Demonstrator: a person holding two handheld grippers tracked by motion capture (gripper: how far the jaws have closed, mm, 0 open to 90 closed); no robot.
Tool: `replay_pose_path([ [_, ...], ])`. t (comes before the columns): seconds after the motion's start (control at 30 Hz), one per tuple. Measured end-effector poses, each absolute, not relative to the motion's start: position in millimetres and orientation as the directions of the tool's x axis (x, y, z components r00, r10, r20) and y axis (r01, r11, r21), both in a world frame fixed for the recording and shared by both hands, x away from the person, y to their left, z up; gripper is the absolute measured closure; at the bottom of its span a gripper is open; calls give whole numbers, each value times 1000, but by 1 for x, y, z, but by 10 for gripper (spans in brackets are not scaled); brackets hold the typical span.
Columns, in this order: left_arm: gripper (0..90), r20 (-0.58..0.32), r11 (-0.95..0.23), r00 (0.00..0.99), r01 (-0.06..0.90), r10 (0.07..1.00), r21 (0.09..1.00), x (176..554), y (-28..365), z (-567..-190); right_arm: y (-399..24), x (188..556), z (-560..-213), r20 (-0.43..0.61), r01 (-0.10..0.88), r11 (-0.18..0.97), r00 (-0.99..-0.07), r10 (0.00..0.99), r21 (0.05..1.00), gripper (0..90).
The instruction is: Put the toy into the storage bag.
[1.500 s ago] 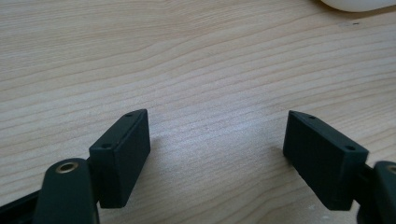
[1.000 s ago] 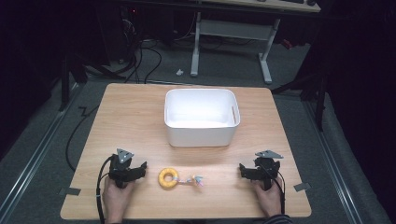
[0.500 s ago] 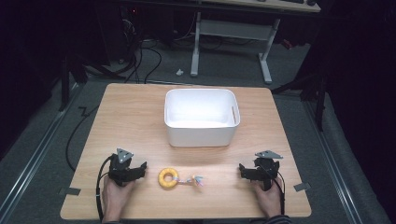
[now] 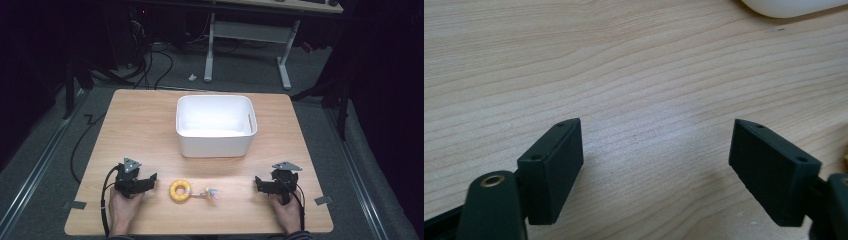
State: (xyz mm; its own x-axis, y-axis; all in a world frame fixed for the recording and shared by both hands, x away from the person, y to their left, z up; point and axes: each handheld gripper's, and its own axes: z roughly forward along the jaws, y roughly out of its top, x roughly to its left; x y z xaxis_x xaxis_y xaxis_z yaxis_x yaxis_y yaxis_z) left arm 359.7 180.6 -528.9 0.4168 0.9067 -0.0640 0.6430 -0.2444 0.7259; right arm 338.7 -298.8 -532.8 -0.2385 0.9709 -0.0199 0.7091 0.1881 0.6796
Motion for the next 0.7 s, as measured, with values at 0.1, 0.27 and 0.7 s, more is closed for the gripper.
replay_pose_path([
  [0.1,246,-59,-260,426,650,903,714,360,181,-525,-299,339,-533,-19,709,187,-238,971,680,11],
  [0.27,271,-84,-257,447,647,891,718,358,183,-515,-299,338,-533,-18,709,185,-237,971,681,11],
  [0.7,327,-74,-304,521,600,850,740,344,177,-483,-299,338,-533,-21,708,189,-239,971,681,11],
])
